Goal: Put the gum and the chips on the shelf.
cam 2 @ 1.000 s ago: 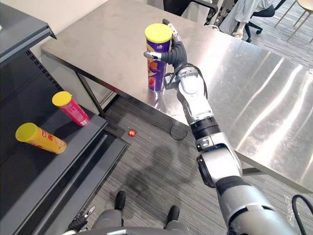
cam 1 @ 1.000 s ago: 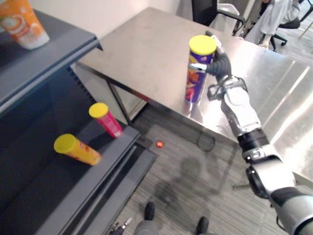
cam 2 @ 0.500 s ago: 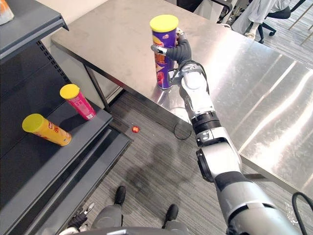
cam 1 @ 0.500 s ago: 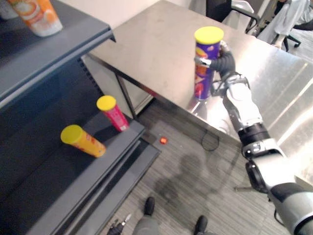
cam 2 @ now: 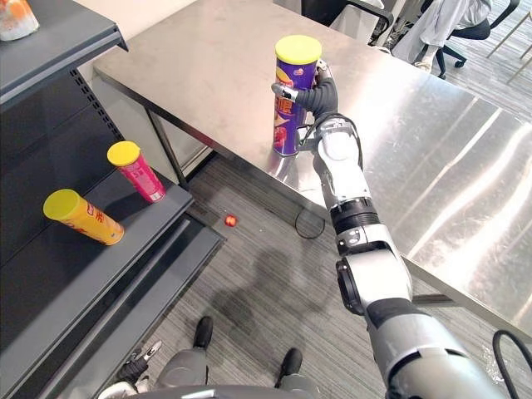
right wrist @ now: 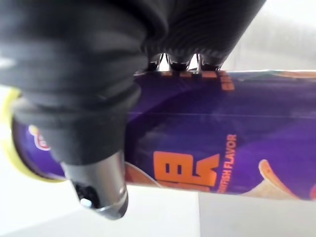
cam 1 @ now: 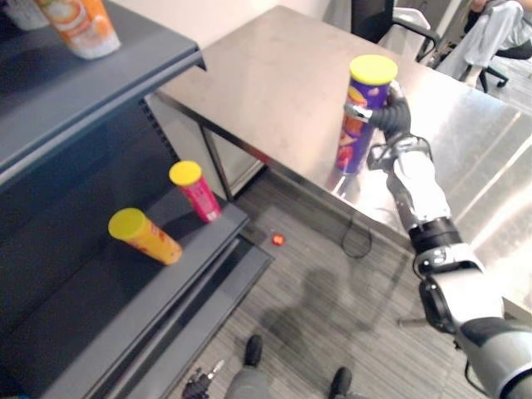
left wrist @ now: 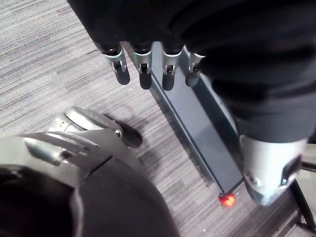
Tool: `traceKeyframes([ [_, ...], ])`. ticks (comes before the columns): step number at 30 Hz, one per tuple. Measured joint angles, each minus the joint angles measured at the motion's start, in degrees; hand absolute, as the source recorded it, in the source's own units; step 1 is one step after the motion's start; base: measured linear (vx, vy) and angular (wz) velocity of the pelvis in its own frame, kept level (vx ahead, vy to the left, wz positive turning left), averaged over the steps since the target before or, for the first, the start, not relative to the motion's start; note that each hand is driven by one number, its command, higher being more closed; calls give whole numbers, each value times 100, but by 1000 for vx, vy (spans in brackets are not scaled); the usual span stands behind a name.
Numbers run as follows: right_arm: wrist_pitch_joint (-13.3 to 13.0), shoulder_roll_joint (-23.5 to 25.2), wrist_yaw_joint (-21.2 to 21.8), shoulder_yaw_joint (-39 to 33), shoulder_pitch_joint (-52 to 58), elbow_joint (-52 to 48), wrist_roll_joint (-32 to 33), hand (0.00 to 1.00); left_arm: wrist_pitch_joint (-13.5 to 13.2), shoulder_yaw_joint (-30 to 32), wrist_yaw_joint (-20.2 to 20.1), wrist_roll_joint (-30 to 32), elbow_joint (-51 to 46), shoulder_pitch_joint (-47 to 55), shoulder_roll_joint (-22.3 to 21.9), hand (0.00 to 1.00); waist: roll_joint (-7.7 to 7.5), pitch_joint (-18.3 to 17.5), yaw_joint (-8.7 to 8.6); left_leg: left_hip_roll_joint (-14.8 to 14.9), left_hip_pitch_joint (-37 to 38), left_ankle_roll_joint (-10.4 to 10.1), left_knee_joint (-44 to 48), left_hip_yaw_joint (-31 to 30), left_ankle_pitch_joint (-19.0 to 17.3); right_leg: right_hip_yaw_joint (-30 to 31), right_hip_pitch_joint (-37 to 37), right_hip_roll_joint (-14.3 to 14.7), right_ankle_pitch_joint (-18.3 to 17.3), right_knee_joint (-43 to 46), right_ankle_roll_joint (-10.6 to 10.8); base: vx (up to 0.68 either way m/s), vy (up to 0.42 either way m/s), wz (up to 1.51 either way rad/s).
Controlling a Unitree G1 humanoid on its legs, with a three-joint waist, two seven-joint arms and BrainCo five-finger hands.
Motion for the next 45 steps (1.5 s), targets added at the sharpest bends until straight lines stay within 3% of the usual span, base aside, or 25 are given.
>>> traceKeyframes([
  [4,77,-14,-64,1,165,-316,-3,100,-1,3,6,4,3,1,5,0,-8,1,-14,24,18,1,0,21,9,37,-2,15,1,5,1,-10,-4,-4],
  [11,82,-5,-385,-226,603,-1795,132,100,16,133,70,68,-1,14,-6,0,-36,-7,-145,64,96,-3,1,98,15,124,23,45,2,5,2,-4,-8,-6],
  [16,-266,-1,-642,-822,989,-2954,343,100,47,235,116,143,-26,44,-10,0,-94,-114,-174,76,174,-4,1,156,14,172,70,52,2,3,2,-10,-7,-5],
  [22,-428,83,-647,-975,2026,-3893,634,100,106,228,141,333,26,165,34,0,-177,-436,-316,68,182,-13,0,120,28,156,81,41,-8,38,15,-8,-2,1],
  [26,-456,216,-629,-1160,2374,-4147,750,100,115,228,157,334,32,255,38,0,-160,-531,-456,63,183,-17,-1,42,73,130,78,28,-51,136,41,-45,-6,8],
  [34,-461,253,-456,-1122,3092,-4483,984,100,145,225,137,514,186,289,34,0,-102,-839,-456,95,232,-71,-2,226,63,344,-33,41,-51,192,39,-40,-8,-11],
  [41,-461,252,-175,-1118,3820,-4744,1016,100,144,222,78,555,194,385,38,0,-67,-914,-571,113,364,-80,0,382,49,498,-31,50,-50,227,38,-11,-9,-12],
  [45,-435,253,7,-1006,4209,-4736,1078,100,145,201,-21,544,227,420,39,0,-19,-890,-578,135,224,-72,533,459,-204,638,-230,3,-281,774,-11,-9,-2,-12],
])
